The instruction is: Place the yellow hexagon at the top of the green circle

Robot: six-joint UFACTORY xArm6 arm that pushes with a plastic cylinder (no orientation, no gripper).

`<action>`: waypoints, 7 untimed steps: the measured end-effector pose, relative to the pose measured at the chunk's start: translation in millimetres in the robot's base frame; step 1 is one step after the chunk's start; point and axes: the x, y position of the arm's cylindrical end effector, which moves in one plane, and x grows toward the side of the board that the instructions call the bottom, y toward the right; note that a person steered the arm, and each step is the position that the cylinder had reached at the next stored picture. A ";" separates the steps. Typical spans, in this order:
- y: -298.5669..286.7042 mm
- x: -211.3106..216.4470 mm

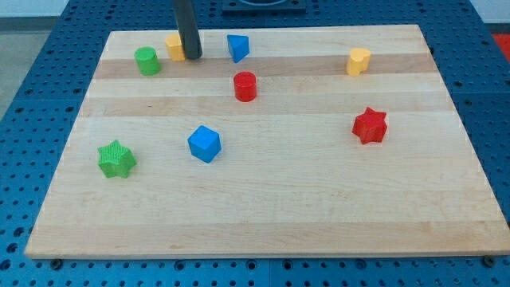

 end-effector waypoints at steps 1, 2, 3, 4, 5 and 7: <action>0.0 -0.7; 0.0 -6.4; 0.0 -12.0; 0.0 -12.0; -11.3 -12.0; -31.1 -12.0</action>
